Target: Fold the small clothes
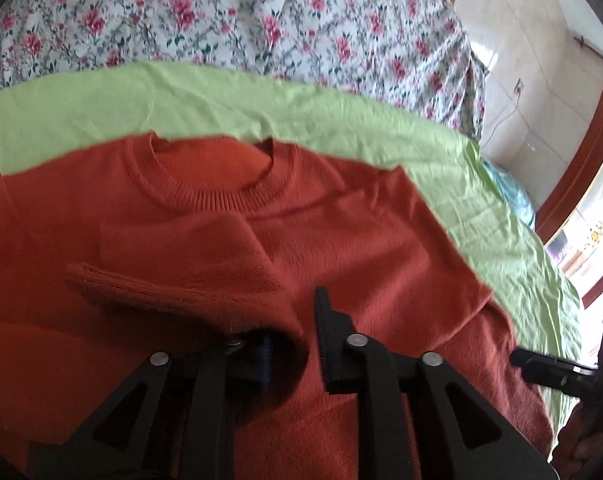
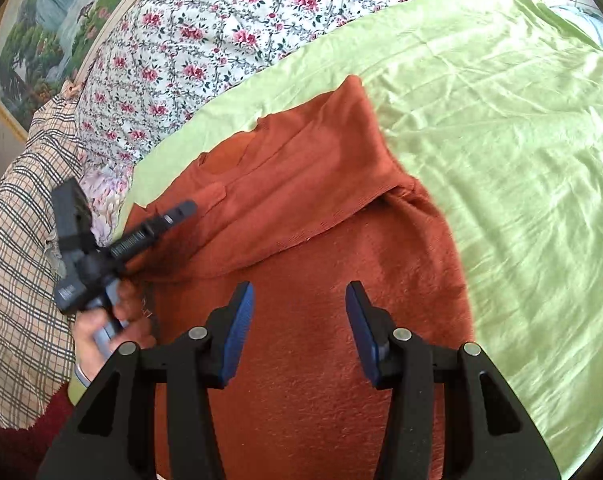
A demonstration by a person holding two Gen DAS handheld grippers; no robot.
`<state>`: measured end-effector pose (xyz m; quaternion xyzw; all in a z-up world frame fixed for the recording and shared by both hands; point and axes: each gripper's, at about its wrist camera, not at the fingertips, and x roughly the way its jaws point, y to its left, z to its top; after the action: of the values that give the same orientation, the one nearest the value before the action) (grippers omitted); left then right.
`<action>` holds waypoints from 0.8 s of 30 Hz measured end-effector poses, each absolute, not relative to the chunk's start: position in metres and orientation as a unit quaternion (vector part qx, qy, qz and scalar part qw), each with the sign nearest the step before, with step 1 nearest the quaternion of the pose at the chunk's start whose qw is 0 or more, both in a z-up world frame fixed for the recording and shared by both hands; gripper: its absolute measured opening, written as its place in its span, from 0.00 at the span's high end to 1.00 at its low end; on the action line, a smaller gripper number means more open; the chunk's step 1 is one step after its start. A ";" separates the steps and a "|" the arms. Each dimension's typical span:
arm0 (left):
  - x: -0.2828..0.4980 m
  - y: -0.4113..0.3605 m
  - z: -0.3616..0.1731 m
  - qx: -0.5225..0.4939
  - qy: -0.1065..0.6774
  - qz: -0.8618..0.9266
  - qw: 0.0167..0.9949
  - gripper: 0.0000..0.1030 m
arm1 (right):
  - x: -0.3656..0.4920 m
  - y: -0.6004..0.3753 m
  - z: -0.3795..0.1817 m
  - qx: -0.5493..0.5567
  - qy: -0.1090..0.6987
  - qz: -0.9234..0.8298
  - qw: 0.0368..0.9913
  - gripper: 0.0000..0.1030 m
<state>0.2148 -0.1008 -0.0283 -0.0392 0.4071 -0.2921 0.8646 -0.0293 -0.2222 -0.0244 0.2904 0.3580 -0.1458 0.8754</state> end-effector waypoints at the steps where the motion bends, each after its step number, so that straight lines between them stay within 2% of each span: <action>1: 0.211 -0.098 -0.031 -0.041 0.414 -0.293 0.861 0.68 | -0.029 -0.223 -0.024 0.289 0.358 -0.147 0.876 0.52; 6: 0.189 -0.063 -0.033 -0.062 0.422 -0.281 0.859 0.56 | -0.017 -0.218 -0.022 0.275 0.363 -0.139 0.879 0.52; 16: 0.140 0.067 -0.018 -0.094 0.403 -0.156 0.897 0.54 | 0.070 -0.168 -0.018 0.168 0.394 -0.069 0.901 0.52; 20: 0.152 0.118 -0.030 -0.110 0.422 -0.067 0.897 0.54 | 0.113 -0.131 -0.020 0.064 0.402 -0.054 0.912 0.52; 24: 0.175 0.133 -0.040 -0.113 0.440 -0.038 0.890 0.54 | 0.154 -0.101 -0.035 -0.039 0.427 -0.043 0.902 0.50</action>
<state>0.1750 0.1335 -0.0401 -0.1132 0.4398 -0.0381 0.8901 0.1539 -0.1005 -0.0350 -0.0390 0.4273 -0.0432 0.9022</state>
